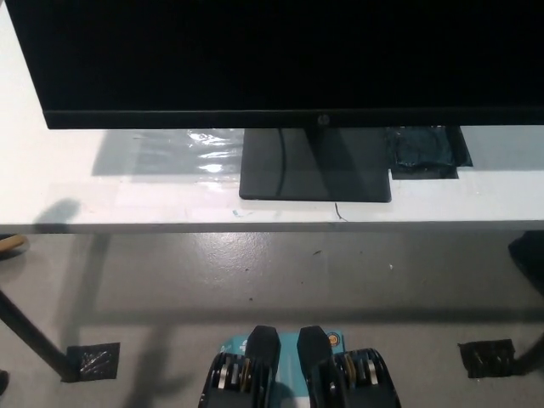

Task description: The monitor is placed at the center of the table and the robot uses both its hand to grab the left and right sides of the monitor to tilt the angle of the monitor downwards

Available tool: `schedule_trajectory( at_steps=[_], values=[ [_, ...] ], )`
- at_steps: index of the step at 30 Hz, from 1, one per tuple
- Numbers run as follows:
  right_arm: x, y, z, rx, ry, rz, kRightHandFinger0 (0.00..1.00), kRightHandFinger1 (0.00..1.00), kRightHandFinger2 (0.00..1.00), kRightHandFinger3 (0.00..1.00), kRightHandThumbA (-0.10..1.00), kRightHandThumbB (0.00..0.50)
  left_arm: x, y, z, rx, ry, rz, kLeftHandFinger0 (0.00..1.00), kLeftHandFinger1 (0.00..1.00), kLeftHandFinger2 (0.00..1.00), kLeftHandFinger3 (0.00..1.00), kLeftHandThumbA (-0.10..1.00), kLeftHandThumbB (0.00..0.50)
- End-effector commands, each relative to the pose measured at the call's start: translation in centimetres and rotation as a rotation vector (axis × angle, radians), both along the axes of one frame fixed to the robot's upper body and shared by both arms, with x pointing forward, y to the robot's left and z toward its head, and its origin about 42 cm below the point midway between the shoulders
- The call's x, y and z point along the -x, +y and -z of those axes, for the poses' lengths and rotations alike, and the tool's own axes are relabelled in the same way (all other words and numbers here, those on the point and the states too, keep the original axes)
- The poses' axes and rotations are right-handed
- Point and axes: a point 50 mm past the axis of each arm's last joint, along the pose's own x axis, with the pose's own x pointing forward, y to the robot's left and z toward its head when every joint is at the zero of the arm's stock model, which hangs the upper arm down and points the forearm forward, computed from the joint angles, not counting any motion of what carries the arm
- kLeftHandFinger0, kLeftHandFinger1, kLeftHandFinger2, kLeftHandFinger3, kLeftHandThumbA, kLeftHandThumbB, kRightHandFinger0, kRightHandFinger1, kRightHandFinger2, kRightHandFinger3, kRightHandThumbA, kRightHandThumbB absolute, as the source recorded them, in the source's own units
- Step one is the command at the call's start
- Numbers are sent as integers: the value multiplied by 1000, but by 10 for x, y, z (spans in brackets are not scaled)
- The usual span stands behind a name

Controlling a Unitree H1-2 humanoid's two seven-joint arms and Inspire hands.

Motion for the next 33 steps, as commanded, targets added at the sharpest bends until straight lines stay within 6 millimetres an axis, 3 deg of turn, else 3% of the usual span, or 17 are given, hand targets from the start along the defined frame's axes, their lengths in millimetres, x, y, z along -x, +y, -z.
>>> schedule_trajectory(
  at_steps=[1,10,16,18,24,33],
  values=[
    [-21,-17,-31,-31,-47,-40,1000,1000,1000,1000,1000,333,-18,10,-28,-59,-29,-15,1000,1000,1000,1000,1000,303],
    [-57,-27,-55,-10,-1,-89,1000,1000,1000,1000,1000,337,-35,15,-32,-89,39,-45,1000,1000,1000,1000,1000,369],
    [-71,-30,-75,31,7,-170,1000,1000,1000,1000,1000,388,-37,14,-33,-103,41,-38,1000,1000,1000,1000,1000,371],
    [-74,-31,-81,45,31,-205,1000,1000,1000,1000,1000,426,-38,14,-33,-104,45,-32,1000,1000,1000,1000,1000,383],
    [-87,-36,-91,-66,117,-408,1000,1000,1000,1000,980,497,-38,12,-33,-115,46,-22,1000,1000,1000,1000,1000,409],
    [-112,-40,-99,-140,238,-584,1000,1000,1000,1000,881,500,-39,12,-31,-128,54,-4,1000,1000,1000,1000,1000,417]
  ],
)
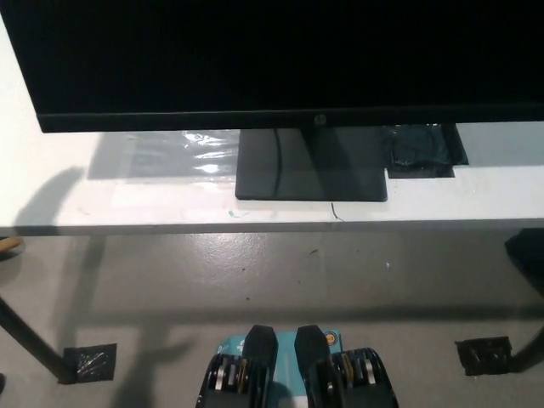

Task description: The monitor is placed at the center of the table and the robot uses both its hand to grab the left and right sides of the monitor to tilt the angle of the monitor downwards

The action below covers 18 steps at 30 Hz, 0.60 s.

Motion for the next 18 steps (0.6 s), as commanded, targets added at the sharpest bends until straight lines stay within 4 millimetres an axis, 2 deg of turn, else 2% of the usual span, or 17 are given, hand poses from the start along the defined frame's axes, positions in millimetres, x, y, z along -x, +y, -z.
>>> schedule_trajectory(
  at_steps=[1,8,10,11,15,16,18],
  values=[
    [-19,1,-36,-42,35,-203,1000,1000,1000,1000,889,500,-2,12,-30,-76,-59,2,1000,1000,1000,1000,1000,417],
    [-26,4,-38,-46,66,-227,1000,1000,1000,1000,864,500,-2,13,-29,-87,-61,-7,1000,1000,1000,1000,1000,406],
    [-37,6,-40,-8,108,-243,1000,1000,1000,1000,863,499,-4,11,-31,-101,-72,3,1000,1000,1000,1000,1000,394],
    [-39,7,-41,-8,120,-254,1000,1000,1000,1000,845,480,-4,11,-32,-108,-72,1,1000,1000,1000,1000,1000,398],
    [-42,8,-42,-7,133,-271,1000,1000,1000,1000,836,481,-5,11,-32,-113,-69,-1,1000,1000,1000,1000,1000,399],
    [-49,12,-44,19,160,-273,1000,1000,1000,1000,834,460,-6,10,-34,-117,-65,-5,1000,1000,1000,1000,1000,413],
    [-50,13,-44,31,165,-274,1000,1000,1000,1000,840,459,-7,10,-34,-117,-64,-6,1000,1000,1000,1000,1000,417]
  ],
)
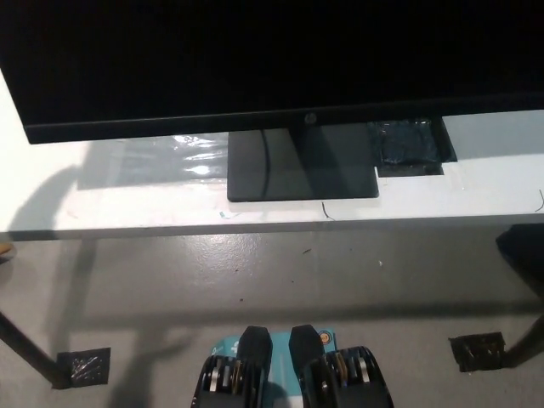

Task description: The monitor is placed at the center of the table and the robot uses both its hand to grab the left and right sides of the monitor to tilt the angle of the monitor downwards

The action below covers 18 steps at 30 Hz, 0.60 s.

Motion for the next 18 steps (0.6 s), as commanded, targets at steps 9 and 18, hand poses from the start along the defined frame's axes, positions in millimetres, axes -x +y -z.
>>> schedule_trajectory(
  at_steps=[9,18],
  values=[
    [-24,20,-9,103,46,-92,1000,1000,1000,1000,869,426,-5,3,-33,-61,-84,20,1000,1000,1000,1000,1000,434],
    [-32,12,12,152,101,-47,1000,1000,1000,1000,890,380,-3,2,-31,-58,-90,24,1000,1000,1000,1000,1000,410]
  ],
)
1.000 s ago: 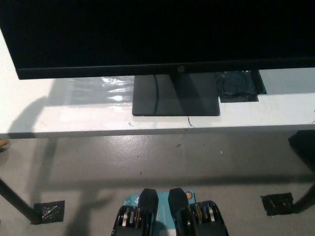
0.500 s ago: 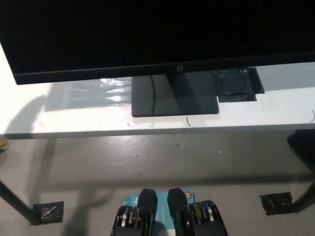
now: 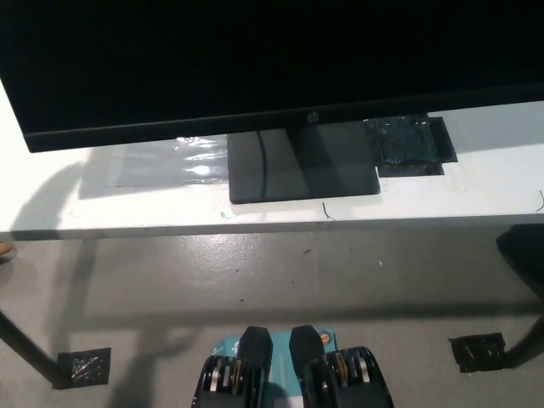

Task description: The monitor is placed at the center of the table and the robot uses both its hand to grab the left and right sides of the monitor to tilt the angle of the monitor downwards

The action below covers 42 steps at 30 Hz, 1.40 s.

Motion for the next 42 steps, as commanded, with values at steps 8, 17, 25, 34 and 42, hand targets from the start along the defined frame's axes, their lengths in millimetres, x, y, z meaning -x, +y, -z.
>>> schedule_trajectory(
  at_steps=[8,17,25,34,42],
  values=[
    [1,-14,18,149,103,21,1000,1000,1000,1000,872,334,-21,-26,-26,-46,-67,92,1000,1000,1000,1000,1000,404],
    [-5,1,17,163,94,-1,1000,1000,1000,1000,926,325,-24,-36,-23,-92,-14,61,1000,1000,1000,1000,1000,464],
    [-16,21,11,159,98,-35,1000,1000,1000,1000,879,369,-20,-28,-14,-95,11,41,1000,1000,1000,1000,1000,477],
    [-23,34,0,180,100,-55,1000,1000,1000,1000,805,433,-28,-31,-14,-126,46,28,1000,1000,1000,1000,1000,448],
    [-33,47,-14,234,104,-82,1000,1000,1000,1000,697,425,-53,-34,-32,-190,111,32,1000,1000,1000,1000,1000,464]
  ],
)
